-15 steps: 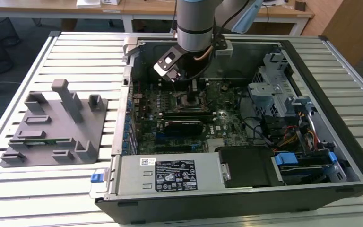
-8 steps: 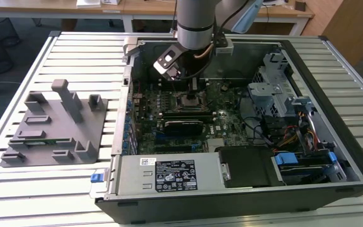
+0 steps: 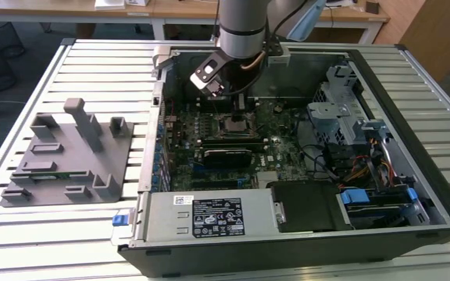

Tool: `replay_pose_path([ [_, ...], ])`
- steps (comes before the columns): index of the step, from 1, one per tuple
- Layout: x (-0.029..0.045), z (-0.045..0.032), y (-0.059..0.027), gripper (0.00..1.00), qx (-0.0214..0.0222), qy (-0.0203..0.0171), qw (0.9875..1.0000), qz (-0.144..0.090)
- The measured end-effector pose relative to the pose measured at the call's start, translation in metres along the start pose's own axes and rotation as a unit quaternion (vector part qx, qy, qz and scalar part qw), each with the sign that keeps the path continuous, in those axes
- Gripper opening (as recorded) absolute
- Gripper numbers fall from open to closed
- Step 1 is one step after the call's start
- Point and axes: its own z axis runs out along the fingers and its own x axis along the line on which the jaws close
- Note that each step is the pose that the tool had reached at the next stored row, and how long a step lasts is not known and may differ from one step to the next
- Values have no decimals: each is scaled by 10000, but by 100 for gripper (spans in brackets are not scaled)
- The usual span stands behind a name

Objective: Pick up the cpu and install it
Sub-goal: 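Place the cpu into insertion slot, then close the cpu cover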

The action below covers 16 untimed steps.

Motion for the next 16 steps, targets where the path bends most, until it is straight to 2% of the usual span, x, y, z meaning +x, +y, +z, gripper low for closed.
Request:
replay_pose_path([
  [16,7,-134,6,11,-1,-15,10000,0],
])
